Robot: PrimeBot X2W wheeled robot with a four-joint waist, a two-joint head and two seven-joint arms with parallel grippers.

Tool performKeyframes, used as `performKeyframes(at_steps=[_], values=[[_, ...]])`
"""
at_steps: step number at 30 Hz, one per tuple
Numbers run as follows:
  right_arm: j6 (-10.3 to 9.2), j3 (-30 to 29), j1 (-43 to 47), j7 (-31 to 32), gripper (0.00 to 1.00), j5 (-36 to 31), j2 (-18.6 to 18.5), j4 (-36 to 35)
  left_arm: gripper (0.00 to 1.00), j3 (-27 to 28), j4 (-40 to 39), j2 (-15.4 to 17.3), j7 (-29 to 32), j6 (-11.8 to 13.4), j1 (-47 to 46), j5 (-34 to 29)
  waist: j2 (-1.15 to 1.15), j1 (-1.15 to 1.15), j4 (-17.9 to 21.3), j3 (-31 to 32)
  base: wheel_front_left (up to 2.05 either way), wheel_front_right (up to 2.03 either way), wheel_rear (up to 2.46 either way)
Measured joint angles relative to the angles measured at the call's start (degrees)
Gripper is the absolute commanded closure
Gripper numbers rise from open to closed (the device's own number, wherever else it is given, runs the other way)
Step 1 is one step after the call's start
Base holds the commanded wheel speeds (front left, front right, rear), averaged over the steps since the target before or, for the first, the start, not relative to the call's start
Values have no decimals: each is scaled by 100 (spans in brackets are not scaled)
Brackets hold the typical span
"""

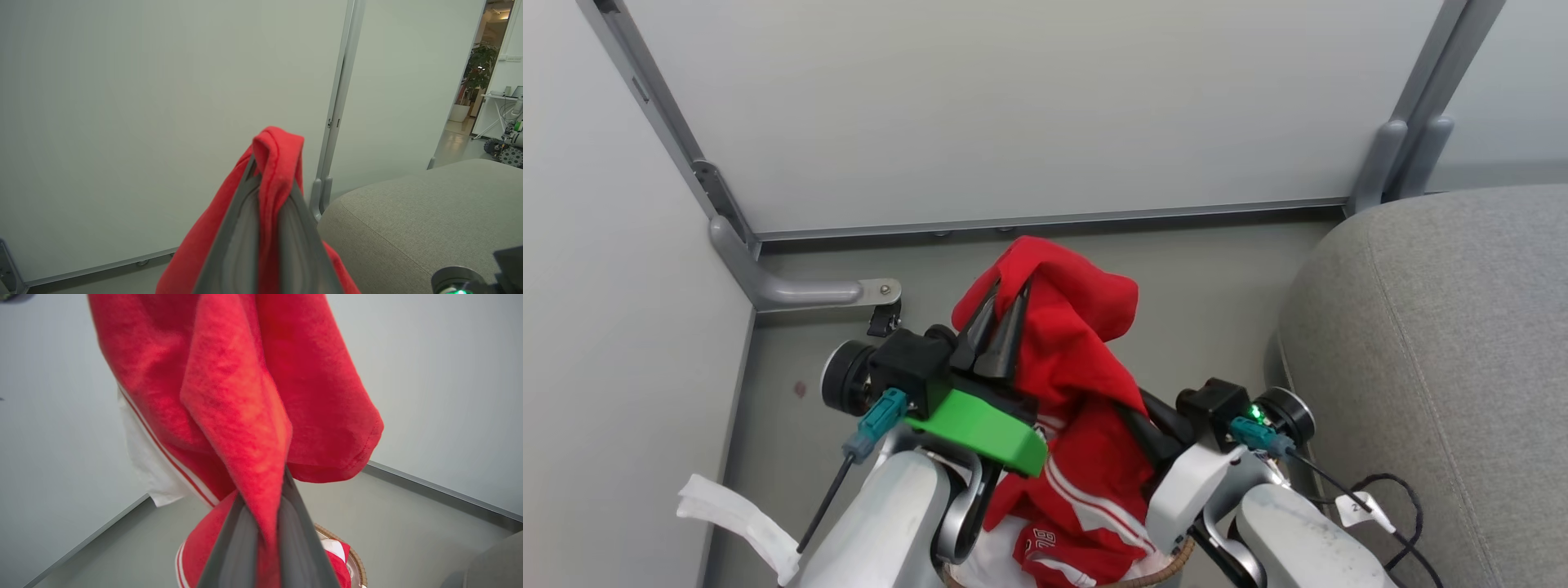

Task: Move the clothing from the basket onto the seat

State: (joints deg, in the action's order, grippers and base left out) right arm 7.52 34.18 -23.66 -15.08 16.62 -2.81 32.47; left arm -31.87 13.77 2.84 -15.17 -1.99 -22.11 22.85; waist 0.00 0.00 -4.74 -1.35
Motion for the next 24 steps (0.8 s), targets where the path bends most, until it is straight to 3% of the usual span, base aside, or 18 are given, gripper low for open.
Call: performKeyframes(at_steps=[1, 12, 24], values=[[0, -141, 56, 0, 100, -20, -1, -158, 0, 41, 65, 3, -1, 1, 37, -20, 0, 0, 26, -5, 0, 0, 0], [-1, -1215, 688, 0, 100, -163, -3, -1831, 0, 624, 471, 1, -1, -146, 446, -468, 0, 0, 598, -109, 0, 0, 0], [-1, -1622, 1024, 0, 100, -205, -7, -2473, 0, 1123, 325, -1, -1, -364, 810, -845, 0, 0, 1995, -292, 0, 0, 0]])
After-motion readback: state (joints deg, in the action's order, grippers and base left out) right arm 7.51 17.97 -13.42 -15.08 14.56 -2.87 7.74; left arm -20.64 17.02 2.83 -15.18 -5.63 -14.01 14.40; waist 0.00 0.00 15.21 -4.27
